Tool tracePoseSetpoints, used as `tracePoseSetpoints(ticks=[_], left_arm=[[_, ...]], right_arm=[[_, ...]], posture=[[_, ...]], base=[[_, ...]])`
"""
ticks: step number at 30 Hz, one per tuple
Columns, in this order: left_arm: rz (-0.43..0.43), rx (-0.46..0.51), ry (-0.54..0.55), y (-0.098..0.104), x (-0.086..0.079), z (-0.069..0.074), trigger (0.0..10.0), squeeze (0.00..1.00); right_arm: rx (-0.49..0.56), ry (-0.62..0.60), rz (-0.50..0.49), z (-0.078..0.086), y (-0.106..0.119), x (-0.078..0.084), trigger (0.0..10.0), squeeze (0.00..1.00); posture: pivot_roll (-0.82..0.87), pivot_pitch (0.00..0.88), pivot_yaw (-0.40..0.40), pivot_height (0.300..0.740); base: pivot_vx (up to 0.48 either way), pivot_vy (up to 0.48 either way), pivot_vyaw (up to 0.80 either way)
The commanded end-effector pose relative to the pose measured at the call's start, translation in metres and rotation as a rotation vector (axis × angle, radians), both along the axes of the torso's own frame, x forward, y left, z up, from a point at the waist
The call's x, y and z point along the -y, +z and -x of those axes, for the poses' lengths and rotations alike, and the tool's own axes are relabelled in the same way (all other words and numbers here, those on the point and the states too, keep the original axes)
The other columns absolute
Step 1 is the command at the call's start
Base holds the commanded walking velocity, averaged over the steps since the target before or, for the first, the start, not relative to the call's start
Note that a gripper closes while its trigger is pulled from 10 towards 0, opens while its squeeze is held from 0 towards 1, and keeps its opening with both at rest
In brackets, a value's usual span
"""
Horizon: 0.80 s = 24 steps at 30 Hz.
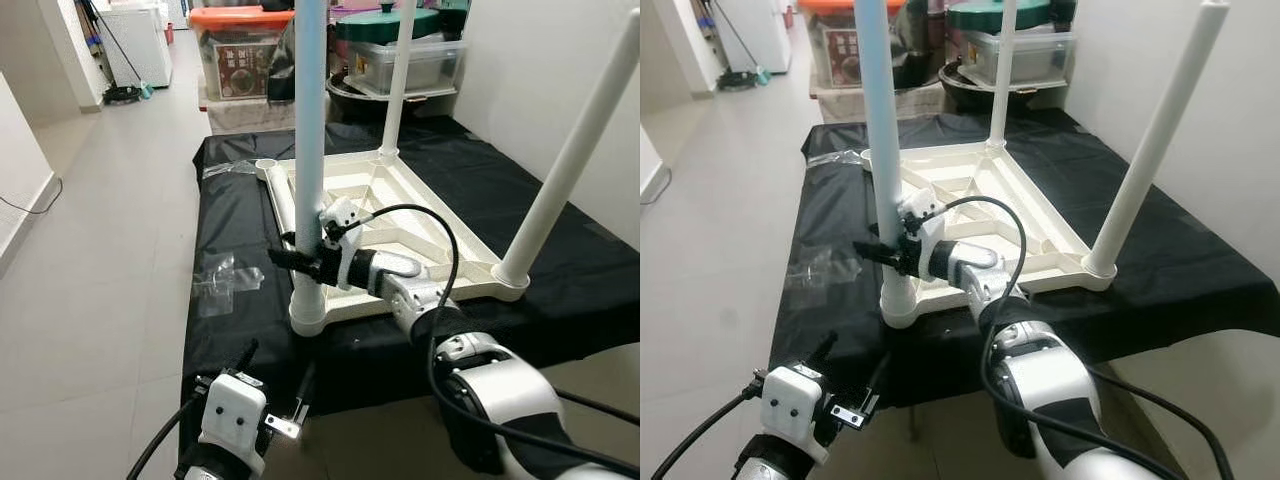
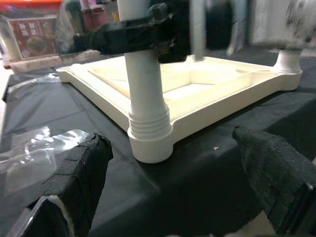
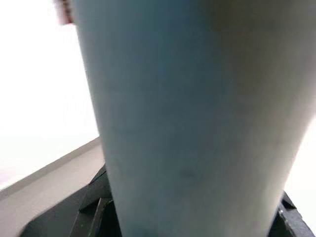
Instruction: Building children table
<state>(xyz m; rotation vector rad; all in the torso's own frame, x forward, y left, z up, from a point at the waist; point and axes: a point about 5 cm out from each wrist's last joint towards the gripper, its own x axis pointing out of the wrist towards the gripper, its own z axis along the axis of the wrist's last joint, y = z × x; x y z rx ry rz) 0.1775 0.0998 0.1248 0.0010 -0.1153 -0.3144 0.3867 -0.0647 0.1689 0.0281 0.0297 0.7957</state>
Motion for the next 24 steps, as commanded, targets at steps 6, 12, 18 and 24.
tracePoseSetpoints(ticks=[6, 12, 18, 24], left_arm=[[-0.011, -0.016, 0.01, -0.004, -0.002, 0.001, 10.0, 0.0], [-0.011, -0.016, 0.006, -0.004, -0.002, 0.0, 10.0, 0.0], [-0.012, -0.015, 0.007, -0.004, -0.001, -0.001, 10.0, 0.0], [-0.011, -0.012, 0.009, -0.003, -0.001, -0.001, 10.0, 0.0]], right_arm=[[-0.116, -0.619, -0.01, 0.001, -0.038, 0.045, 0.0, 0.0], [-0.177, -0.955, -0.062, 0.021, -0.052, 0.035, 0.0, 0.0], [-0.2, -1.008, -0.068, 0.027, -0.053, 0.02, 0.0, 0.0], [-0.179, -0.904, -0.095, 0.021, -0.044, 0.007, 10.0, 0.0]], posture=[[0.07, 0.0, -0.005, 0.74], [0.07, 0.0, -0.001, 0.74], [0.07, 0.0, -0.005, 0.74], [0.03, 0.0, -0.004, 0.74]], base=[[0.0, 0.0, 0.0], [0.0, 0.0, 0.0], [0.0, 0.0, 0.0], [0.0, 0.0, 0.0]])
